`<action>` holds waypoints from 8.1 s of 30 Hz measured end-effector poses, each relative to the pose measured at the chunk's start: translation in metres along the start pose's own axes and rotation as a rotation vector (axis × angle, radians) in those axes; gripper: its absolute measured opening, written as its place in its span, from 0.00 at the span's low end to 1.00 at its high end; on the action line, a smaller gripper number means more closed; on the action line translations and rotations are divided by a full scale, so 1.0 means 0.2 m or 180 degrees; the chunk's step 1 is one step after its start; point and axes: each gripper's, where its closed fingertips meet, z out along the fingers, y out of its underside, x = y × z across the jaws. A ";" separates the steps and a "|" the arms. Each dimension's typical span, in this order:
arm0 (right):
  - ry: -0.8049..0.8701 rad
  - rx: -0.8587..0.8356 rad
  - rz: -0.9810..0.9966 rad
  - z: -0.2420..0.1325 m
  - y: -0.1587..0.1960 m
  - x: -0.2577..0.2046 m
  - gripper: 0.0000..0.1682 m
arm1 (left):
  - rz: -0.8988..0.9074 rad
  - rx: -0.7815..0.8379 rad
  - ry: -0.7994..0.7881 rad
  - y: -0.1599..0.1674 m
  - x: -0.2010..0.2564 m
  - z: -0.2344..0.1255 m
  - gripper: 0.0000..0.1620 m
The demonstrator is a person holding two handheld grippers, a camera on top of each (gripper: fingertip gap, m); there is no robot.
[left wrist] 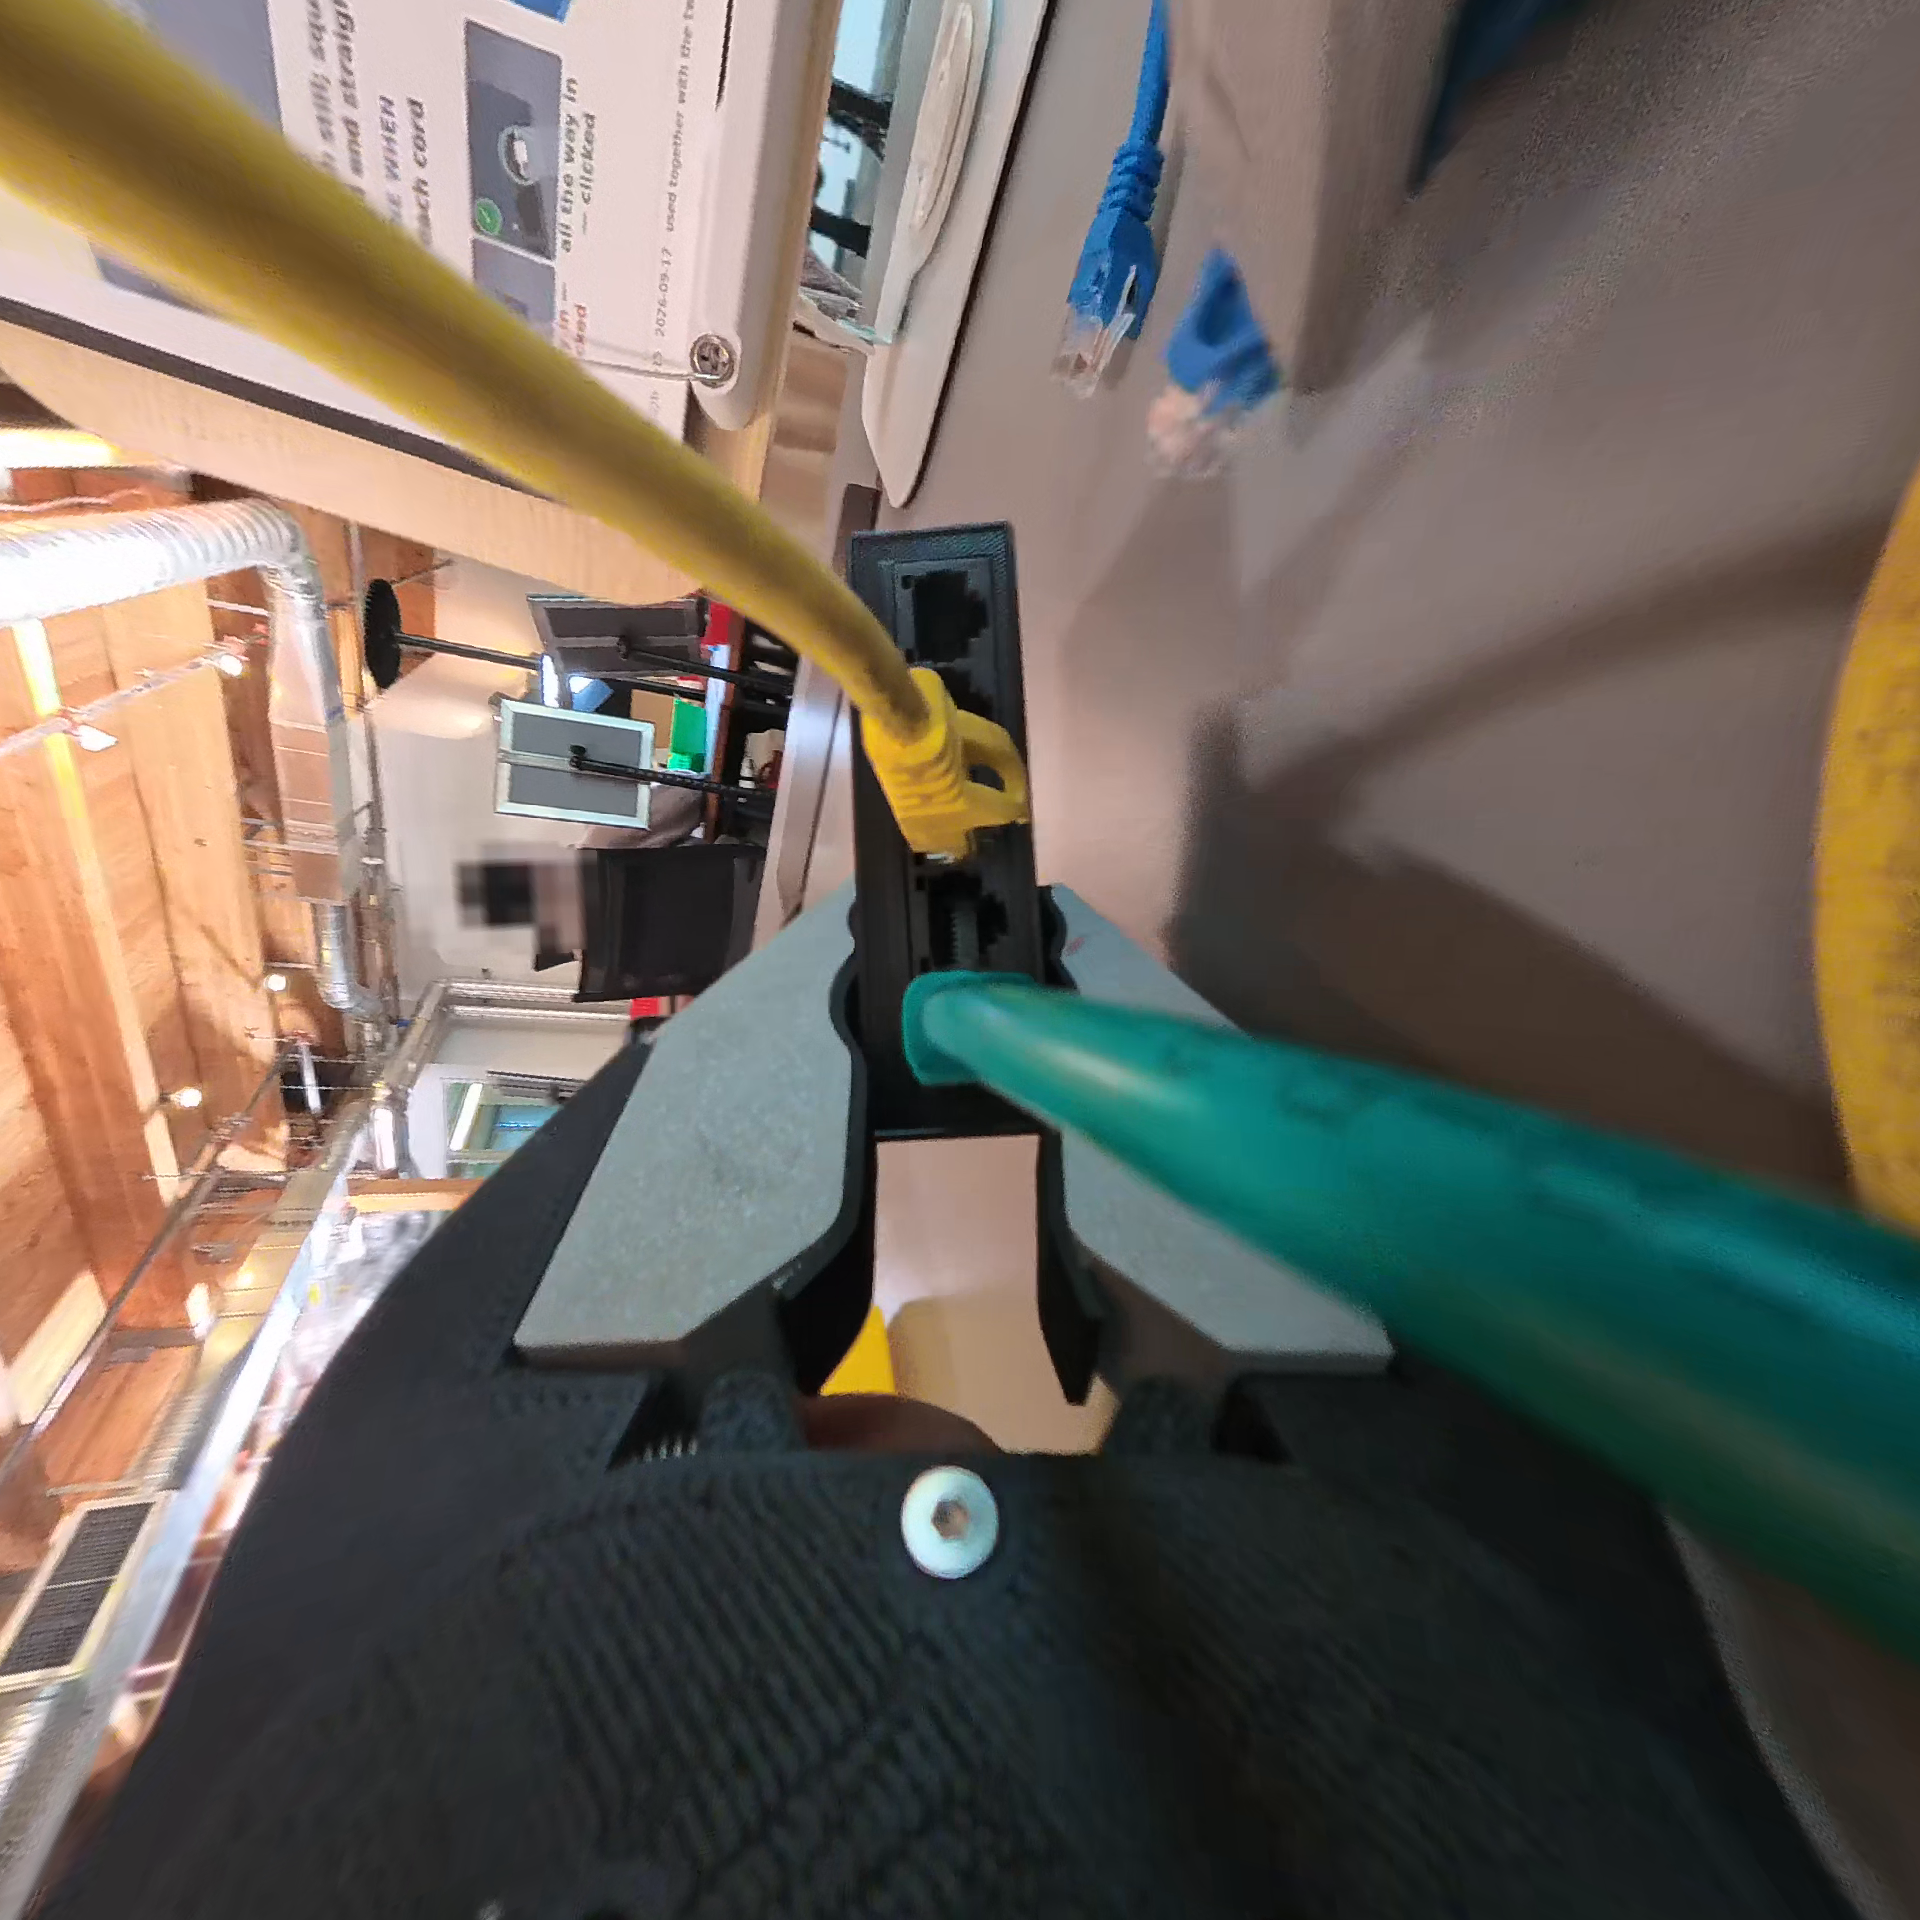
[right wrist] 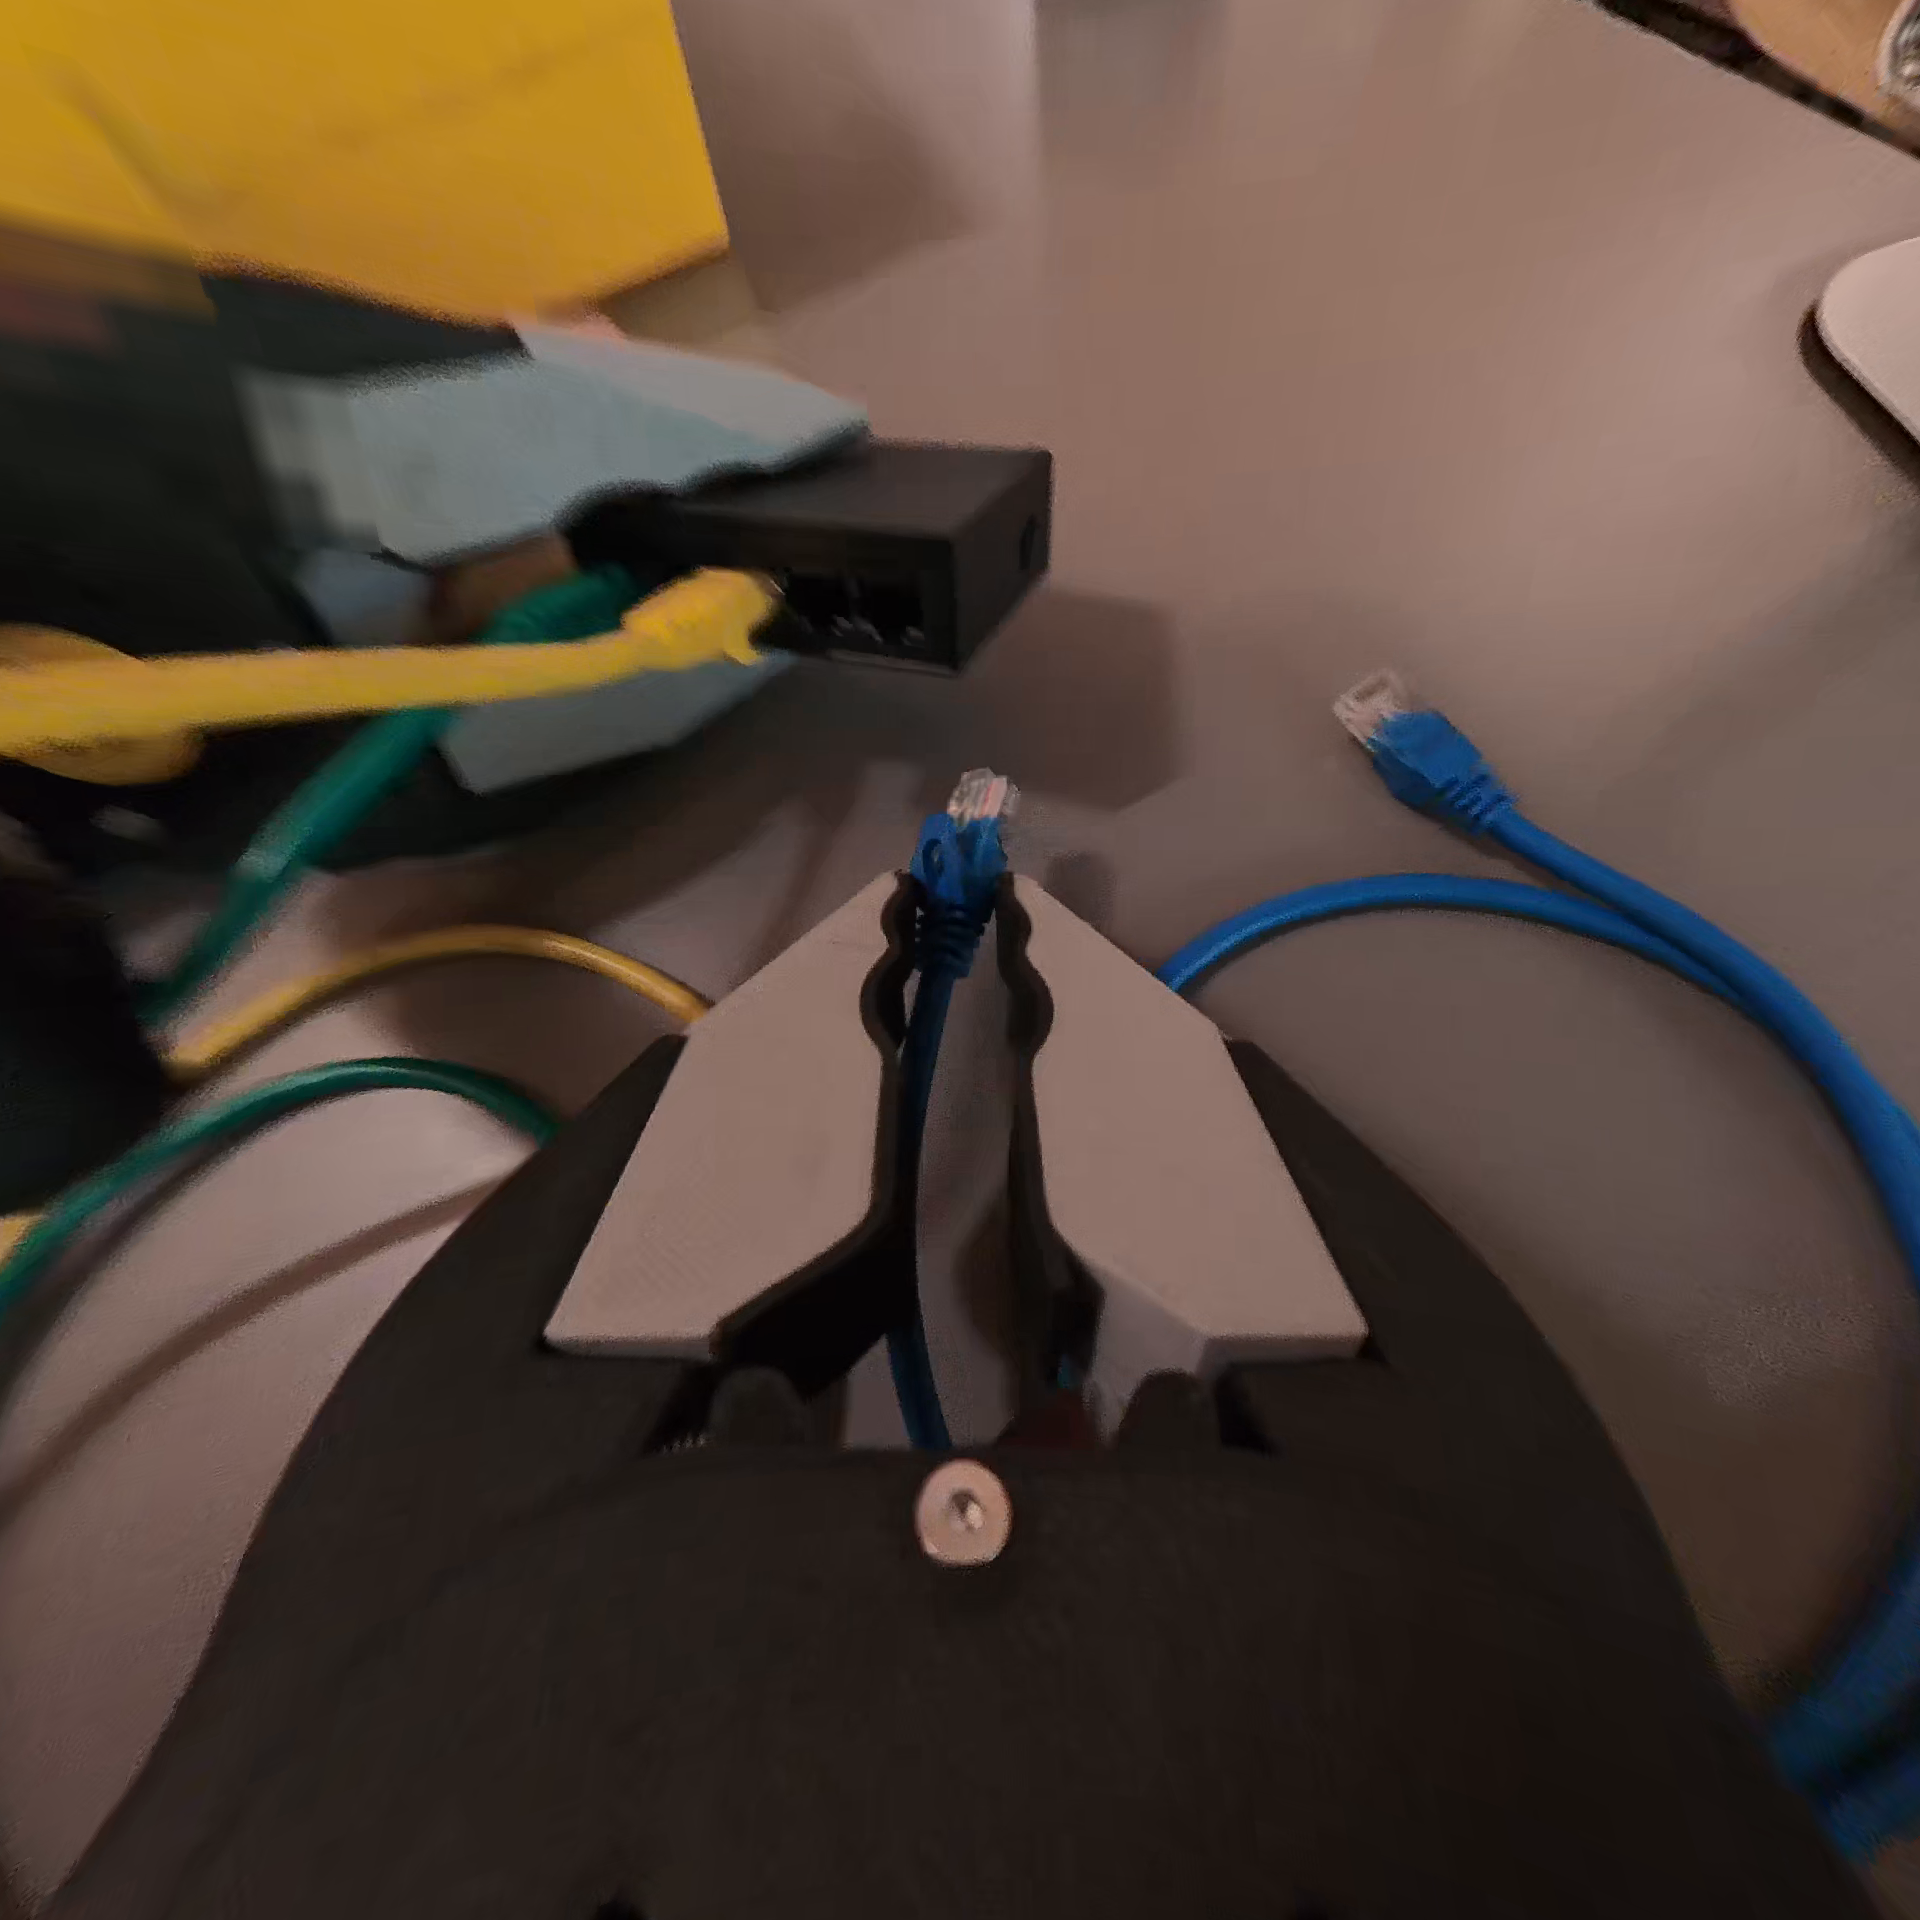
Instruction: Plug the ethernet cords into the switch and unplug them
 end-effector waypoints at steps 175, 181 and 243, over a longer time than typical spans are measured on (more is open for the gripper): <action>-0.2776 0.2716 0.1404 -0.79 -0.46 -0.18 0.06 | -0.1889 0.2635 0.1412 -0.94 -0.43 -0.54 0.12; -0.1164 0.2474 0.0841 -0.65 -0.41 -0.01 0.07 | -0.1906 0.1774 0.1141 -0.67 -0.42 -0.41 0.26; 0.0071 0.0973 -0.0122 -0.28 -0.16 0.01 0.06 | -0.3026 0.0664 0.3045 -0.43 0.22 -0.25 0.17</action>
